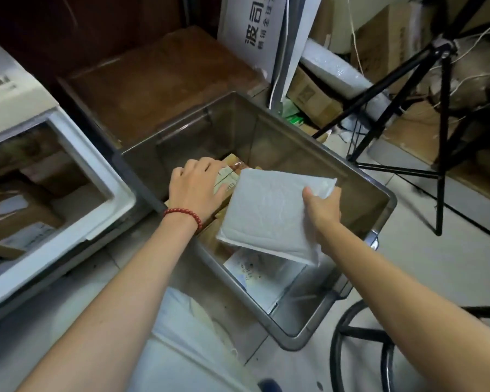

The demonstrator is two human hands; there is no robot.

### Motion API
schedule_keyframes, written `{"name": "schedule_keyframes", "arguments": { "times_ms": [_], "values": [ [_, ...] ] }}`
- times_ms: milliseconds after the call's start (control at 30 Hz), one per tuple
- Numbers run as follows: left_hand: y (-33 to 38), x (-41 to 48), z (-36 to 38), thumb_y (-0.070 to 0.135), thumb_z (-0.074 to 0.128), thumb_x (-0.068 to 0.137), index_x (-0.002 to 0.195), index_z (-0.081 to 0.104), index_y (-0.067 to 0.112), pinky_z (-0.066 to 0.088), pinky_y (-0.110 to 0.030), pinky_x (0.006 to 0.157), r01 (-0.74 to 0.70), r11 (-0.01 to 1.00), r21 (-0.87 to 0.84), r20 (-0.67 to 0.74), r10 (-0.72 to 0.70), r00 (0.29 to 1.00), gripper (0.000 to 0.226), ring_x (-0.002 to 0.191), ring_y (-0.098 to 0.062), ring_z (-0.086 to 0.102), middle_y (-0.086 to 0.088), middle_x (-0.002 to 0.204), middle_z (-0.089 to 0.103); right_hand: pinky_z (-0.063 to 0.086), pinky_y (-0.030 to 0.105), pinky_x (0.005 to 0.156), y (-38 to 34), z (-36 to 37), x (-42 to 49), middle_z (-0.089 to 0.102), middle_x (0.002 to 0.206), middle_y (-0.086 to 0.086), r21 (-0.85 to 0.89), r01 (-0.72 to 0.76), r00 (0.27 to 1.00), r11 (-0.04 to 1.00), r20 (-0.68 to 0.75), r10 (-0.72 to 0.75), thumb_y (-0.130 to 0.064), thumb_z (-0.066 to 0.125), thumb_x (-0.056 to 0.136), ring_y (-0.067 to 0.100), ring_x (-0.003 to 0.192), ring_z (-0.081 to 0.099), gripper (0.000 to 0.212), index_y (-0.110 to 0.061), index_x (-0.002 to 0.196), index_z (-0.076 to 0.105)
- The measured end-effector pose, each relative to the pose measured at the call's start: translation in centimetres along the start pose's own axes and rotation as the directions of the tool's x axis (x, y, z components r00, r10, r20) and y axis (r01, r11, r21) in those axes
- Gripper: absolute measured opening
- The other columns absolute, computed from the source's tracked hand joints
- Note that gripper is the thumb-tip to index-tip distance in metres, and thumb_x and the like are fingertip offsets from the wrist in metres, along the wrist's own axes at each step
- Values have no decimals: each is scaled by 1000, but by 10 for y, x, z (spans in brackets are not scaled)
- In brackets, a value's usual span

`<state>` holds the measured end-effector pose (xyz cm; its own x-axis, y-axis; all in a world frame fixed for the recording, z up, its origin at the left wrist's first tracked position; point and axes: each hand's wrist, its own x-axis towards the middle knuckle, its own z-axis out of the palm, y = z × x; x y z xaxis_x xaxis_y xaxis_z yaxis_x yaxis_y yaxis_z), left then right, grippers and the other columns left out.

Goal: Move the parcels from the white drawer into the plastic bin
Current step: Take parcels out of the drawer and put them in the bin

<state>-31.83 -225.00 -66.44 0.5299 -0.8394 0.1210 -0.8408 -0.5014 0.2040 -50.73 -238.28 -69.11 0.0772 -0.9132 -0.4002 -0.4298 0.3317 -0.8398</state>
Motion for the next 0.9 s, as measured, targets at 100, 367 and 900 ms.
{"name": "schedule_keyframes", "arguments": {
  "times_ms": [100,367,900],
  "values": [
    [-15,-4,3,42,52,93,130,49,26,37,-42,97,36,999,8,-8,-36,999,41,121,-23,47,0,131,54,37,45,105,23,18,-6,47,136,19,-61,-154,988,986,-28,153,-36,51,96,41,121,47,55,-21,142,24],
    [-63,-18,-7,43,51,92,129,52,26,36,-42,97,143,988,67,-35,-140,989,41,122,-24,46,0,130,56,37,46,109,83,76,-12,40,138,10,3,-507,846,862,193,497,-15,39,103,31,121,46,56,-14,149,8],
    [-98,-68,-64,45,52,90,131,50,28,40,-42,91,273,952,138,-13,-274,962,45,118,-28,49,-2,126,59,21,51,117,29,35,-45,35,153,3,-787,570,810,235,491,-321,-75,33,85,28,141,31,77,-27,145,34]
  ]
}}
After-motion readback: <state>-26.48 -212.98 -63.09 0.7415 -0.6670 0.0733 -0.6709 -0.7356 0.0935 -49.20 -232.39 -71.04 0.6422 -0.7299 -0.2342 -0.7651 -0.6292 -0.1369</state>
